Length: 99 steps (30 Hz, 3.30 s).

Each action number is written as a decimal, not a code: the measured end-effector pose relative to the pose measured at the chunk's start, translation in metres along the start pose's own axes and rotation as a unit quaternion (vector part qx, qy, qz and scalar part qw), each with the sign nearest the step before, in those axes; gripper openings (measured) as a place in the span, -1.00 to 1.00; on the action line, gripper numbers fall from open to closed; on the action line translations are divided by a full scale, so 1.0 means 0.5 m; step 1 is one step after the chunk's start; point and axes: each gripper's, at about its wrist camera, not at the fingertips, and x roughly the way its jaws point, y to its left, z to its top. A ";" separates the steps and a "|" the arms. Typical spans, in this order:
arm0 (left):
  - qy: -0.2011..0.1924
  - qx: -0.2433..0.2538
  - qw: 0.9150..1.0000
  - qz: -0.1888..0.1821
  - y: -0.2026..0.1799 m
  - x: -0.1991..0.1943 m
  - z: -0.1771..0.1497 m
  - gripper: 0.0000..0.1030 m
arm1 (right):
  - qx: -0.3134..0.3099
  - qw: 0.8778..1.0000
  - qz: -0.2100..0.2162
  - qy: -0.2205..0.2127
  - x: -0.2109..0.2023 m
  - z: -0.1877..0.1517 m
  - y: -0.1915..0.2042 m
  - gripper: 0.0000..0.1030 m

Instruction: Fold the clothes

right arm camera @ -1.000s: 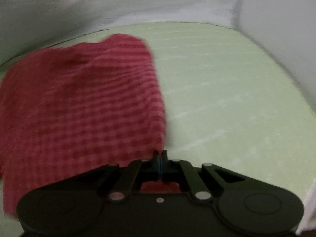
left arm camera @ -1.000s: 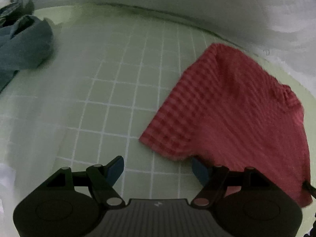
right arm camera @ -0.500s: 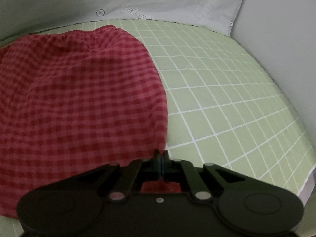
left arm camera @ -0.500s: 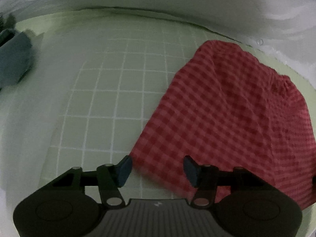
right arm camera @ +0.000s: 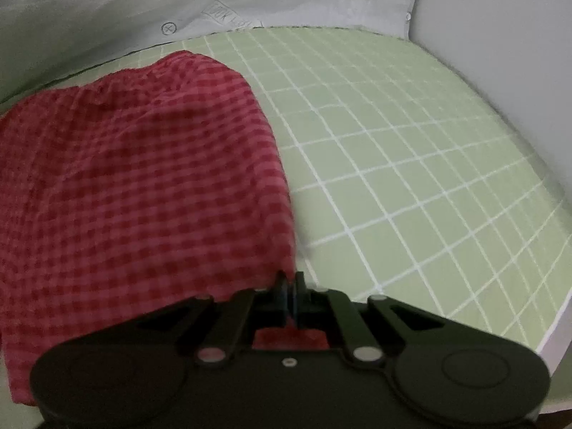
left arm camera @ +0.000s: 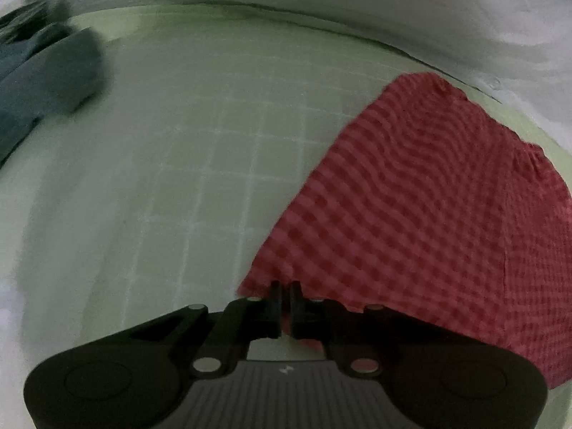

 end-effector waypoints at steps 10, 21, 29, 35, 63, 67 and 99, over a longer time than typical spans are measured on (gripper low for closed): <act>0.019 -0.076 0.996 0.042 0.084 -0.090 -0.157 -0.91 | -0.044 0.999 0.019 0.009 -0.051 -0.077 0.007 -0.77; -0.045 -0.077 0.996 0.012 0.076 -0.174 -0.155 -0.32 | -0.042 0.998 0.015 -0.043 -0.085 -0.062 -0.010 0.75; -0.076 -0.040 0.996 -0.016 0.012 -0.142 -0.031 -0.17 | -0.059 0.993 0.060 -0.080 -0.057 0.041 0.057 0.86; -0.066 -0.028 0.996 -0.055 -0.014 -0.064 0.087 0.14 | -0.081 0.988 0.099 -0.090 0.009 0.158 0.142 0.86; -0.087 0.080 0.989 -0.094 -0.175 0.058 0.234 -0.95 | -0.160 0.970 0.154 -0.097 0.126 0.296 0.291 -0.88; -0.153 0.100 0.983 -0.005 -0.205 0.043 0.225 -0.68 | -0.151 0.969 0.127 -0.151 0.105 0.294 0.293 -0.22; -0.030 -0.020 0.998 0.051 -0.008 -0.104 -0.192 0.39 | -0.200 0.966 0.164 -0.005 -0.082 -0.157 0.151 1.00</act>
